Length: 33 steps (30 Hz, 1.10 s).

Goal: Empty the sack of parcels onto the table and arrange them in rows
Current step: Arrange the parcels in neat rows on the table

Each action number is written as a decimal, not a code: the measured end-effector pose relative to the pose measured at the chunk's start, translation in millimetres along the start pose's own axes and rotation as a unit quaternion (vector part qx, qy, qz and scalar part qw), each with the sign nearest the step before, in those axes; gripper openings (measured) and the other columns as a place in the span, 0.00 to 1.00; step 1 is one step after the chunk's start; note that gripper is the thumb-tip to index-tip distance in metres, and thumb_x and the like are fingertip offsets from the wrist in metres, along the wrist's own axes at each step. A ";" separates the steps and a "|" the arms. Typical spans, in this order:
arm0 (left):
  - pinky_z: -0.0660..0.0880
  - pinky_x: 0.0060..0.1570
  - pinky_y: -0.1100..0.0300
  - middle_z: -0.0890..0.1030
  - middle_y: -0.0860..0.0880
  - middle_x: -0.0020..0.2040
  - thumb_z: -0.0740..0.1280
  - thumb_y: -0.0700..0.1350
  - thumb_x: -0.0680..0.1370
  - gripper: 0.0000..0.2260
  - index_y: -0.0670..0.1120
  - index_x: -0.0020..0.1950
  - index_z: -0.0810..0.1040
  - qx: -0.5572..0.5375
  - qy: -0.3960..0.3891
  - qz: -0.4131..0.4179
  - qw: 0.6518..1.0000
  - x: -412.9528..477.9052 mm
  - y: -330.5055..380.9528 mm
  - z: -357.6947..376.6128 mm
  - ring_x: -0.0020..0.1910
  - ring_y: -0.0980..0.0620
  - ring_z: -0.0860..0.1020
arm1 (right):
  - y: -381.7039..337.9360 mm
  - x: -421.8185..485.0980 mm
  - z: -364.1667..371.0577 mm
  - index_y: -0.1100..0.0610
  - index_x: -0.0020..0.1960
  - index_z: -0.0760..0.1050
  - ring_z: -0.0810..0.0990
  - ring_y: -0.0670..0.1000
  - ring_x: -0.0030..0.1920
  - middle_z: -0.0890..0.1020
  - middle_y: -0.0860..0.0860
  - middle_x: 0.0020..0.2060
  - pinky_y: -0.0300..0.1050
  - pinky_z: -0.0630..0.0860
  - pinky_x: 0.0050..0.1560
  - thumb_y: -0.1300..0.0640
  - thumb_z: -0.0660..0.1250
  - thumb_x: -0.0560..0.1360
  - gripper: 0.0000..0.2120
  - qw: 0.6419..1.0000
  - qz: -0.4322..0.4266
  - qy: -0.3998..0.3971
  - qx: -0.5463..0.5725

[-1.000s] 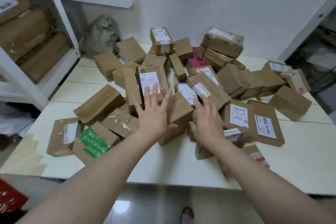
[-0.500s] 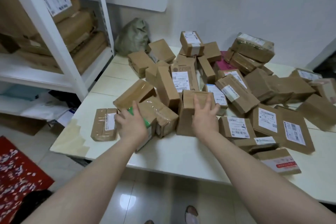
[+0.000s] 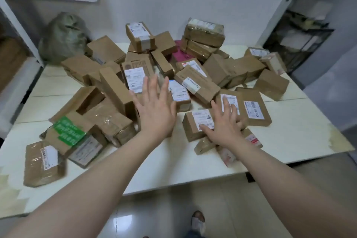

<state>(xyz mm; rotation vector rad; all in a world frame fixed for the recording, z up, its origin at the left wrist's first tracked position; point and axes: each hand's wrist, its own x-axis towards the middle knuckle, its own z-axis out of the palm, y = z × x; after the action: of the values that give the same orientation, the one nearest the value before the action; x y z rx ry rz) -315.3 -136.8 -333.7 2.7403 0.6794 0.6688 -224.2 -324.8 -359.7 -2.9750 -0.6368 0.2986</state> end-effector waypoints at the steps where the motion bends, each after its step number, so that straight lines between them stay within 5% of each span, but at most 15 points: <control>1: 0.37 0.70 0.33 0.50 0.48 0.80 0.61 0.54 0.78 0.30 0.53 0.79 0.55 0.005 -0.024 0.051 0.998 1.5 22.5 6.6 0.79 0.44 0.44 | 17.2 -0.2 -0.7 0.43 0.78 0.35 0.34 0.61 0.77 0.29 0.48 0.75 0.74 0.49 0.69 0.31 0.61 0.73 0.47 1.000 0.010 -0.028 0.008; 5: 0.37 0.71 0.31 0.42 0.50 0.80 0.59 0.57 0.79 0.31 0.55 0.79 0.51 0.065 -0.158 0.142 0.975 1.1 86.9 46.4 0.79 0.45 0.39 | 77.7 1.9 13.3 0.40 0.76 0.30 0.32 0.57 0.77 0.25 0.45 0.73 0.68 0.55 0.73 0.37 0.69 0.71 0.53 0.991 -0.003 -0.134 0.016; 9: 0.35 0.71 0.32 0.41 0.48 0.80 0.61 0.54 0.77 0.32 0.53 0.79 0.52 0.069 -0.225 0.092 0.968 21.6 124.7 83.4 0.78 0.43 0.37 | 112.2 26.5 16.1 0.46 0.79 0.43 0.44 0.54 0.78 0.33 0.43 0.77 0.56 0.63 0.72 0.52 0.64 0.79 0.38 0.993 -0.018 -0.065 0.098; 14: 0.39 0.72 0.32 0.48 0.46 0.80 0.64 0.52 0.77 0.32 0.52 0.78 0.55 0.089 -0.224 0.037 0.970 75.2 172.6 118.0 0.78 0.43 0.43 | 166.5 66.8 -16.3 0.47 0.78 0.57 0.55 0.51 0.76 0.47 0.42 0.78 0.53 0.66 0.70 0.49 0.64 0.79 0.30 0.986 -0.096 0.007 0.138; 18: 0.44 0.73 0.33 0.53 0.44 0.78 0.65 0.49 0.77 0.29 0.52 0.77 0.59 0.094 -0.226 0.010 0.969 101.4 203.2 140.8 0.78 0.42 0.47 | 243.8 107.2 -44.2 0.50 0.74 0.66 0.61 0.54 0.73 0.62 0.49 0.75 0.48 0.66 0.67 0.47 0.63 0.79 0.24 0.994 -0.031 -0.014 0.101; 23: 0.39 0.72 0.34 0.51 0.46 0.79 0.64 0.49 0.77 0.33 0.54 0.79 0.53 0.096 -0.235 0.044 0.966 129.6 250.7 174.0 0.79 0.43 0.43 | 274.0 171.3 -69.1 0.43 0.79 0.47 0.45 0.62 0.77 0.44 0.50 0.79 0.61 0.60 0.72 0.39 0.65 0.75 0.39 0.987 0.077 -0.096 0.101; 28: 0.32 0.70 0.35 0.46 0.49 0.80 0.63 0.52 0.79 0.33 0.55 0.80 0.50 0.102 -0.256 0.111 0.955 177.2 275.7 219.3 0.78 0.46 0.37 | 267.5 246.5 -78.2 0.46 0.79 0.49 0.38 0.57 0.78 0.39 0.46 0.79 0.65 0.48 0.75 0.42 0.63 0.78 0.36 0.995 0.043 -0.065 0.061; 33: 0.33 0.71 0.34 0.40 0.46 0.80 0.57 0.53 0.80 0.31 0.56 0.80 0.45 0.183 -0.297 0.106 0.931 225.6 249.8 260.1 0.78 0.45 0.35 | 304.3 300.3 -89.8 0.49 0.79 0.51 0.43 0.57 0.78 0.43 0.49 0.79 0.62 0.53 0.75 0.43 0.63 0.77 0.36 0.998 0.068 -0.004 0.015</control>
<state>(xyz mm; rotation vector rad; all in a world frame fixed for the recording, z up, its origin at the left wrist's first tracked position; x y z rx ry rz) 83.6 -272.5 -392.2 3.1331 0.3901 -0.3035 183.6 -481.4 -361.0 -2.9945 -0.4276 0.3269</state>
